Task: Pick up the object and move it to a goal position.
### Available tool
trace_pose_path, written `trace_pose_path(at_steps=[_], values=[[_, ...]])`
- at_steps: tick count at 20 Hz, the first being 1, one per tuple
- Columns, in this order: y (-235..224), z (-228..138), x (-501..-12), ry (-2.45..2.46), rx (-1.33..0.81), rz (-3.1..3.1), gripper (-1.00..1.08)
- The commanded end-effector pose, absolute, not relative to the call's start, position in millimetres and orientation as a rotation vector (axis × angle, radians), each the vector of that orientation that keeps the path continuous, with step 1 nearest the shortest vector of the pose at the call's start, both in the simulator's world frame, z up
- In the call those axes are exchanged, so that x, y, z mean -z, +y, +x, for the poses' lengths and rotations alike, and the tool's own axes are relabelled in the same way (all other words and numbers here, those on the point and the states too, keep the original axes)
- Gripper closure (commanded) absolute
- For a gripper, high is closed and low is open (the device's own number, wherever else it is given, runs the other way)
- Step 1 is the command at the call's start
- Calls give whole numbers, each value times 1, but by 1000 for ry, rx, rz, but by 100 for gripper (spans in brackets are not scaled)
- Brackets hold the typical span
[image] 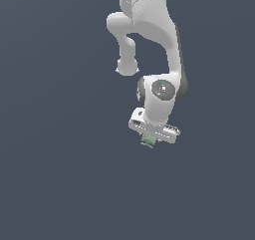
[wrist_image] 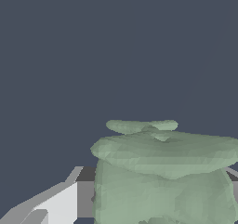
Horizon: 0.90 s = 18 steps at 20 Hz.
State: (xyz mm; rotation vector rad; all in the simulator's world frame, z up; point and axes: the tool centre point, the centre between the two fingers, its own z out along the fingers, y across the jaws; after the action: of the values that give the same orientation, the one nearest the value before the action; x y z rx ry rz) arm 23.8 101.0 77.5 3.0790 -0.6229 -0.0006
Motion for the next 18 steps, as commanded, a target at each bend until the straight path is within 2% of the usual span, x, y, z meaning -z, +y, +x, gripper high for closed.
trace_pose_path(at_steps=[1,18], values=[[113,29,-94,-622,-1,3079,108],[209,70,-223,-623,-1,3078,108]])
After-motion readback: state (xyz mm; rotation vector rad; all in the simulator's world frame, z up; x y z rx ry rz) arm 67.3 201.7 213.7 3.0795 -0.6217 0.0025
